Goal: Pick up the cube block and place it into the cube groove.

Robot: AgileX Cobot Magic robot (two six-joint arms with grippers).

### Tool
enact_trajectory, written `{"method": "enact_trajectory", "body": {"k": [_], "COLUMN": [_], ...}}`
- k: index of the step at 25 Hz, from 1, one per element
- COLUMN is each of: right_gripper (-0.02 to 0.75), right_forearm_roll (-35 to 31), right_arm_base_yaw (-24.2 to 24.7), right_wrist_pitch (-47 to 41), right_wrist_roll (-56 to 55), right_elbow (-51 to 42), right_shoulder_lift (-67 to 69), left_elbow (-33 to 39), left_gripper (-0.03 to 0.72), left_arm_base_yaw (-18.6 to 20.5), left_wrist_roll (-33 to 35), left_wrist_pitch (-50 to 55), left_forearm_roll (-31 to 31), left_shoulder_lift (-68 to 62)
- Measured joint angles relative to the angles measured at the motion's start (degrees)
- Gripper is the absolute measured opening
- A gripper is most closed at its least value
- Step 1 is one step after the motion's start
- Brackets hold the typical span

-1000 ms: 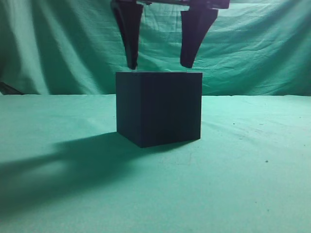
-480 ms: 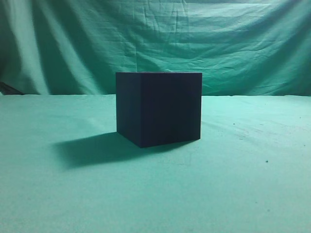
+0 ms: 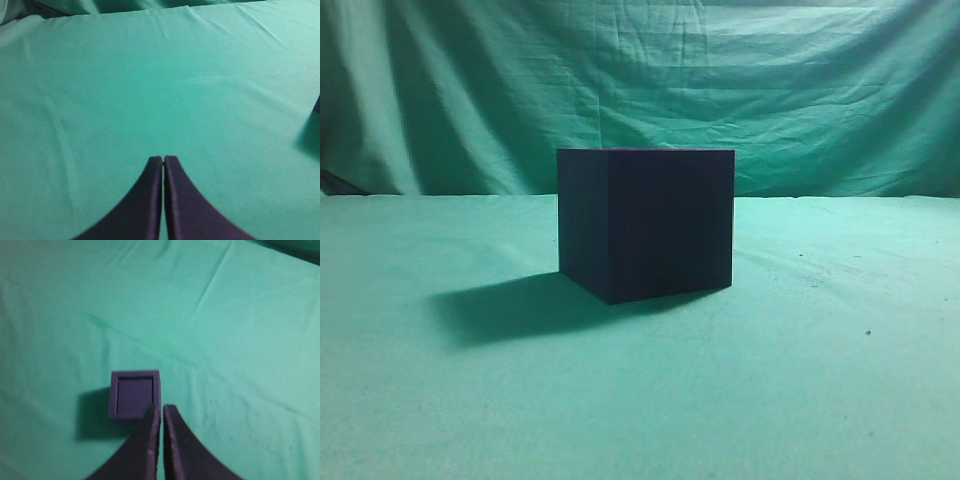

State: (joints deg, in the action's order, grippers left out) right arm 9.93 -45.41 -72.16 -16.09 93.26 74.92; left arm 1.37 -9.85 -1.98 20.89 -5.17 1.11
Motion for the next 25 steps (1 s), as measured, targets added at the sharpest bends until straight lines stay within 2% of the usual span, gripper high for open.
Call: {"method": "enact_trajectory", "body": {"k": [9, 14, 19, 25], "right_gripper": [0.000, 0.000, 0.000, 0.000], "right_forearm_roll": [-0.43, -4.16, -4.98, -6.33], "right_arm_base_yaw": [0.00, 0.00, 0.00, 0.00], "right_wrist_pitch": [-0.60, 4.16, 3.95, 5.93], "right_wrist_roll": [0.00, 0.00, 1.75, 12.24], "right_elbow": [-21.29, -31.36, -35.95, -39.49], "right_shoulder_lift": [-23.89, -37.04, -45.53, -51.02], "left_elbow": [0.00, 0.00, 0.00, 0.00], "left_gripper": [0.000, 0.000, 0.000, 0.000], "left_arm_base_yaw": [0.00, 0.00, 0.00, 0.00], "left_wrist_roll": [0.00, 0.00, 0.00, 0.00], "left_wrist_pitch": [0.00, 0.00, 0.00, 0.00], "left_forearm_roll": [0.00, 0.00, 0.00, 0.00], "left_shoulder_lift": [0.00, 0.00, 0.00, 0.00]}}
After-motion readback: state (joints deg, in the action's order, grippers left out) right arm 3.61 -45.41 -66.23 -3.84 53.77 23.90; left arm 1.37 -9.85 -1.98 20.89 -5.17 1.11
